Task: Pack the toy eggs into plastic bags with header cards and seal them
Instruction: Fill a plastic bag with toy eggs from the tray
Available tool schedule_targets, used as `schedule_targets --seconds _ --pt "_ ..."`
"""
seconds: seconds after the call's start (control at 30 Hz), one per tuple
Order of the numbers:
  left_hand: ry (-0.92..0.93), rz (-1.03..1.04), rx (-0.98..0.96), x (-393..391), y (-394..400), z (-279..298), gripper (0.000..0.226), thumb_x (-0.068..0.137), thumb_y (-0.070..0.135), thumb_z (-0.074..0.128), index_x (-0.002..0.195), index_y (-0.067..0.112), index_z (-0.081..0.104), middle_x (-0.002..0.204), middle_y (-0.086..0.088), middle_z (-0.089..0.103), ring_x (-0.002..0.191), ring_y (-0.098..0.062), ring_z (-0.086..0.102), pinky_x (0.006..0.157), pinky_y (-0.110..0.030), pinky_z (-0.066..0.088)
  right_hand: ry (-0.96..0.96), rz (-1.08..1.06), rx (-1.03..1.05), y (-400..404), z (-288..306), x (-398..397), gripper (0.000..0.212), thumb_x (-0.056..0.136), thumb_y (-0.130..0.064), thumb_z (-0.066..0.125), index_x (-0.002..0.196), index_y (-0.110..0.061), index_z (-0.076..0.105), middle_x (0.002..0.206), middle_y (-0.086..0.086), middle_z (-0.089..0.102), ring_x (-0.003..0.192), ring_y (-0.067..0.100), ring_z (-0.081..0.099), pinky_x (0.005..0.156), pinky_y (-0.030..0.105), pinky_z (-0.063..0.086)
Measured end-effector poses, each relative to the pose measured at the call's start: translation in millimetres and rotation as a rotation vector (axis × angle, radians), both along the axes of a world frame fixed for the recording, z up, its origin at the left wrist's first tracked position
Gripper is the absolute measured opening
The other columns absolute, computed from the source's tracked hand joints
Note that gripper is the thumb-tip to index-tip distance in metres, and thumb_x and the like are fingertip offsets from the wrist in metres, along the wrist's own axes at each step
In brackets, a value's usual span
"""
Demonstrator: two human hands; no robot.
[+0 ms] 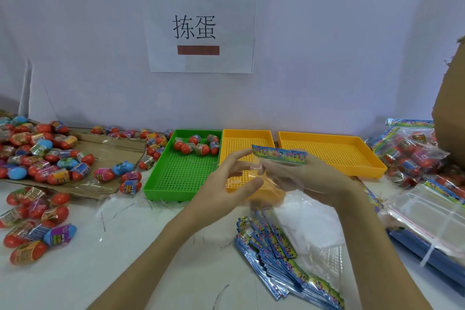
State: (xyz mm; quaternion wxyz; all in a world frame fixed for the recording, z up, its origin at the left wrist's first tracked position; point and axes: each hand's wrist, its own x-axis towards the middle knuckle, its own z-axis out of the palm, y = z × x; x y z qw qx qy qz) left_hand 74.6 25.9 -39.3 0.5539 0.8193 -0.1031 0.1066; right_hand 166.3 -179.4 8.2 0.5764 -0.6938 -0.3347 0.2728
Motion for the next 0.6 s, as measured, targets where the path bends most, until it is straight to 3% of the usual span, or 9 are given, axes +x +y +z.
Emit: schedule_targets --seconds 0.1,0.2,0.27,0.3,0.37,0.43,0.5,0.6 --pt "0.036 -0.019 -0.225 0 0 4 0.038 0.084 0.035 0.082 0.119 0.027 0.068 0.107 0.001 0.078 0.107 -0.015 0.072 0.095 -0.025 0.053 0.036 -0.05 0.06 7 -2 -4 0.024 0.093 -0.038 0.071 0.098 -0.015 0.078 0.076 -0.001 0.055 0.063 0.012 0.044 0.055 0.021 0.034" --pt "0.048 -0.034 -0.304 -1 5 8 0.009 0.084 0.02 0.084 0.088 0.018 0.076 0.087 -0.006 0.076 0.085 -0.018 0.072 0.079 -0.023 0.056 0.139 -0.154 0.204 7 -2 1 0.019 0.089 -0.037 0.079 0.096 -0.018 0.079 0.088 0.002 0.055 0.067 0.01 0.049 0.058 0.018 0.041" --pt "0.068 -0.012 -0.327 -1 11 10 0.008 0.087 0.017 0.082 0.087 0.012 0.076 0.081 -0.007 0.075 0.075 -0.018 0.071 0.071 -0.022 0.056 0.191 -0.182 0.307 4 -4 6 0.017 0.093 -0.033 0.074 0.099 -0.018 0.079 0.092 0.004 0.06 0.076 0.014 0.056 0.064 0.021 0.047" --pt "0.072 0.017 -0.32 0 14 10 0.009 0.088 0.017 0.08 0.088 0.01 0.076 0.08 -0.007 0.075 0.071 -0.018 0.07 0.069 -0.023 0.057 0.233 -0.168 0.344 1 -4 8 0.026 0.097 -0.036 0.066 0.106 -0.015 0.078 0.098 0.005 0.066 0.085 0.019 0.062 0.07 0.024 0.053" --pt "0.072 0.082 -0.263 2 19 10 0.011 0.092 0.019 0.078 0.089 0.008 0.077 0.077 -0.008 0.074 0.066 -0.018 0.067 0.066 -0.024 0.056 0.413 -0.119 0.351 -3 -5 12 0.067 0.1 -0.064 0.044 0.122 -0.008 0.073 0.121 0.015 0.071 0.111 0.034 0.069 0.09 0.041 0.059" --pt "0.077 0.128 -0.192 4 24 10 0.016 0.095 0.024 0.074 0.087 0.01 0.079 0.075 -0.014 0.073 0.062 -0.019 0.064 0.062 -0.022 0.055 0.532 -0.058 0.292 -7 -3 14 0.092 0.092 -0.08 0.036 0.133 -0.004 0.067 0.132 0.027 0.066 0.124 0.044 0.063 0.101 0.057 0.054" --pt "0.094 0.132 -0.132 5 28 10 0.025 0.095 0.034 0.071 0.08 0.015 0.078 0.072 -0.018 0.07 0.058 -0.018 0.063 0.059 -0.02 0.054 0.44 -0.063 0.17 -5 -4 12 0.074 0.095 -0.062 0.056 0.139 -0.004 0.059 0.13 0.024 0.068 0.121 0.041 0.066 0.097 0.055 0.057" --pt "0.097 0.172 -0.069 7 33 7 0.039 0.096 0.048 0.068 0.066 0.022 0.07 0.058 -0.008 0.063 0.051 -0.017 0.058 0.064 -0.024 0.055 0.343 -0.249 0.12 5 -8 10 0.047 0.092 -0.012 0.073 0.134 -0.001 0.06 0.117 0.017 0.075 0.102 0.027 0.076 0.076 0.035 0.064"
